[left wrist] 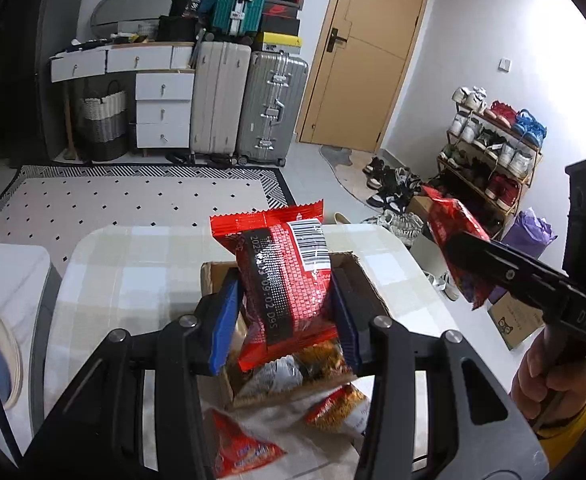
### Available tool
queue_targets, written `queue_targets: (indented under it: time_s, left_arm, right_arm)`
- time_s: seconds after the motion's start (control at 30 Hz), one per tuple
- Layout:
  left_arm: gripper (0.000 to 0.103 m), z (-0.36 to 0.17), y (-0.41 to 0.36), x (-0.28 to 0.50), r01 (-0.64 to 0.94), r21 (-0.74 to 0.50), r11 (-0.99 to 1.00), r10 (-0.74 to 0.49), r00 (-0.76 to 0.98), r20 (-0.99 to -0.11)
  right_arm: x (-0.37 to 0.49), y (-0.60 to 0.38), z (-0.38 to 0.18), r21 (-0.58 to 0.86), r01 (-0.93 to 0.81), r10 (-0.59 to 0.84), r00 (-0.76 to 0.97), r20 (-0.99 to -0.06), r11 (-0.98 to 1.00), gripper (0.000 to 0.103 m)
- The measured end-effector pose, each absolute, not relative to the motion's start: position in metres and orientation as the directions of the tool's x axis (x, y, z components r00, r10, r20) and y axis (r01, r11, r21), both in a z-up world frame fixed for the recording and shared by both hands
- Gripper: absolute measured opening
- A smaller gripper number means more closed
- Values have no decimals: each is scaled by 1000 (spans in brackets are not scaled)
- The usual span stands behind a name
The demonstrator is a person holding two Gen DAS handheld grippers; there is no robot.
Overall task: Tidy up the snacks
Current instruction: 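Lower both packets into the box and open both tools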
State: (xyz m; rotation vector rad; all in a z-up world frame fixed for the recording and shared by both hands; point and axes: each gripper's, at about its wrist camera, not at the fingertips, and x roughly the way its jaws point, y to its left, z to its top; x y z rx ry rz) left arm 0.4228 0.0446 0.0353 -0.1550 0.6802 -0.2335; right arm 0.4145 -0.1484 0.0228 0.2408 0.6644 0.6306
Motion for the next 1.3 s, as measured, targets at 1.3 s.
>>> queue_targets:
  time_s: [1.3]
  left_arm:
    - [44,-57,7,520,165,-141,976,-215,634,-742]
  right_arm:
    - [474,-128,-74,373,-362,518,529,-672,854,51]
